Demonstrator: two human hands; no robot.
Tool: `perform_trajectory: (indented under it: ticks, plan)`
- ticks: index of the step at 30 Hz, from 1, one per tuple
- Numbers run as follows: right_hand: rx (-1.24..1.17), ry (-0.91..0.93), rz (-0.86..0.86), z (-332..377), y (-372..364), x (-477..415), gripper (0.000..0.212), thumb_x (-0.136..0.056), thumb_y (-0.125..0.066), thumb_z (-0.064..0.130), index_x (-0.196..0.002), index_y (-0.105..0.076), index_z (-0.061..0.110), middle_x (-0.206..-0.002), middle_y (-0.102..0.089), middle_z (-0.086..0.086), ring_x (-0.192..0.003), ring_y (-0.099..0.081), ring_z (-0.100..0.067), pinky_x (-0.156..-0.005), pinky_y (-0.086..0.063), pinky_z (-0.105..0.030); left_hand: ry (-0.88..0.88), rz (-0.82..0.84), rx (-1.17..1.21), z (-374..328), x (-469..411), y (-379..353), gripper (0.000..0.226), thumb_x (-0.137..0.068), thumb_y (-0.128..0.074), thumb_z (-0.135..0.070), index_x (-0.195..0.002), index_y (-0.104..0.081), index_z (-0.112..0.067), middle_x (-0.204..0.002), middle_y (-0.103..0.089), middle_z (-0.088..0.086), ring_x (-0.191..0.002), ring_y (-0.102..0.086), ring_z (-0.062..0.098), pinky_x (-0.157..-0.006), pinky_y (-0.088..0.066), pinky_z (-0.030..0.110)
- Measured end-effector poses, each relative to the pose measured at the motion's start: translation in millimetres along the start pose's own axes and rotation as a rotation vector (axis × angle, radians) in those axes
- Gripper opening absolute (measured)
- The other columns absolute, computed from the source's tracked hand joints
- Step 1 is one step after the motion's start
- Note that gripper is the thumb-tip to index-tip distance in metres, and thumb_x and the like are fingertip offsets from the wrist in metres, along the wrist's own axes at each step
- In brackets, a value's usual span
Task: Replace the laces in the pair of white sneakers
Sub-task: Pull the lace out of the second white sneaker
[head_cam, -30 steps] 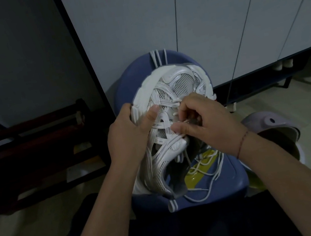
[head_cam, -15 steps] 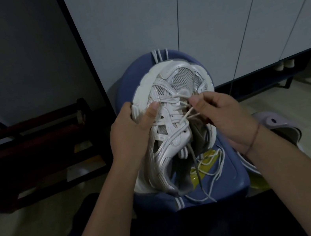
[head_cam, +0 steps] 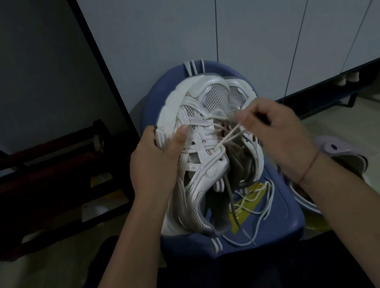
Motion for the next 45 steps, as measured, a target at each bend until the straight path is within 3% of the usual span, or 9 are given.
perform_trajectory:
  ticks: [7, 12, 17, 20, 25, 31, 37, 40, 45]
  plan:
    - [0.211, 0.105, -0.03, 5, -3, 5, 0.022, -0.089, -0.057, 0.038, -0.071, -0.047, 0.032, -0.076, -0.047, 0.011, -0.07, -0.045, -0.001, -0.07, -0.037, -0.013, -0.007, -0.003, -0.021, -1, 1, -1, 0.052, -0.08, -0.059, -0.065, -0.081, -0.052, -0.014, -0.07, -0.06, -0.005, -0.064, -0.055, 0.012, -0.063, -0.045, 0.033]
    - [0.515, 0.29, 0.071, 18, -24, 13, 0.028, -0.08, -0.051, 0.059, -0.07, -0.048, 0.032, -0.079, -0.045, 0.013, -0.081, -0.044, -0.008, -0.075, -0.03, -0.031, -0.011, -0.018, -0.021, 0, 1, -1, 0.054, -0.079, -0.059, -0.067, -0.084, -0.054, -0.013, -0.073, -0.063, -0.002, -0.068, -0.059, 0.015, -0.067, -0.05, 0.038]
    - [0.049, 0.12, -0.102, 14, -2, 5, 0.03, -0.09, -0.061, 0.025, -0.063, -0.047, 0.022, -0.058, -0.042, 0.012, -0.056, -0.039, -0.002, -0.056, -0.035, -0.014, 0.021, -0.028, 0.028, 4, -1, 1, 0.045, -0.083, -0.062, -0.061, -0.085, -0.056, -0.016, -0.074, -0.063, -0.01, -0.064, -0.057, -0.003, -0.059, -0.044, 0.019]
    - [-0.064, -0.058, -0.297, -6, 21, 0, 0.037, -0.092, -0.06, 0.021, -0.059, -0.043, 0.019, -0.059, -0.039, 0.0, -0.057, -0.034, -0.008, -0.057, -0.032, -0.025, 0.016, -0.039, 0.03, 4, -2, 2, 0.042, -0.083, -0.063, -0.06, -0.084, -0.055, -0.018, -0.073, -0.062, -0.012, -0.062, -0.055, -0.006, -0.054, -0.039, 0.011]
    - [0.265, 0.07, -0.136, -3, 5, 2, 0.016, -0.084, -0.055, 0.037, -0.072, -0.051, 0.027, -0.077, -0.052, 0.005, -0.077, -0.05, -0.017, -0.076, -0.045, -0.043, 0.024, -0.037, 0.024, 5, -1, 0, 0.048, -0.081, -0.062, -0.063, -0.089, -0.057, -0.016, -0.078, -0.064, -0.009, -0.071, -0.059, 0.007, -0.065, -0.046, 0.029]
    - [0.584, 0.291, 0.029, 19, -24, 14, 0.031, -0.085, -0.046, 0.057, -0.072, -0.048, 0.029, -0.078, -0.046, 0.015, -0.084, -0.043, -0.006, -0.075, -0.021, -0.027, 0.014, -0.047, 0.005, 3, 0, -1, 0.047, -0.081, -0.062, -0.063, -0.087, -0.056, -0.016, -0.075, -0.063, -0.01, -0.068, -0.058, 0.004, -0.061, -0.045, 0.026]
    - [0.126, 0.152, -0.155, 16, 0, 6, 0.026, -0.091, -0.059, 0.022, -0.068, -0.047, 0.019, -0.064, -0.047, 0.004, -0.061, -0.044, 0.0, -0.06, -0.036, -0.012, 0.022, -0.03, 0.049, 5, 0, 1, 0.045, -0.083, -0.062, -0.06, -0.09, -0.058, -0.016, -0.079, -0.065, -0.011, -0.068, -0.059, -0.004, -0.059, -0.043, 0.013]
    - [0.047, -0.043, -0.356, -11, 31, -3, 0.03, -0.091, -0.058, 0.024, -0.066, -0.047, 0.011, -0.065, -0.046, -0.02, -0.062, -0.042, -0.014, -0.061, -0.037, -0.026, 0.029, -0.036, 0.059, 6, -1, 3, 0.043, -0.083, -0.063, -0.059, -0.09, -0.059, -0.017, -0.08, -0.065, -0.012, -0.069, -0.058, -0.004, -0.059, -0.042, 0.014]
    - [0.224, -0.01, -0.163, -12, 11, 0, 0.02, -0.088, -0.058, 0.032, -0.07, -0.05, 0.027, -0.073, -0.052, 0.005, -0.07, -0.048, -0.011, -0.071, -0.04, -0.029, 0.016, -0.033, 0.022, 3, 1, 1, 0.046, -0.082, -0.061, -0.062, -0.087, -0.056, -0.016, -0.078, -0.065, -0.009, -0.071, -0.06, 0.007, -0.064, -0.046, 0.029]
Point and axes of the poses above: each hand's wrist, its own x-axis away from the middle knuckle, its own y-axis out of the back of the hand, z = x × y, the point moved 5 cm from there along -x, towards the middle knuckle
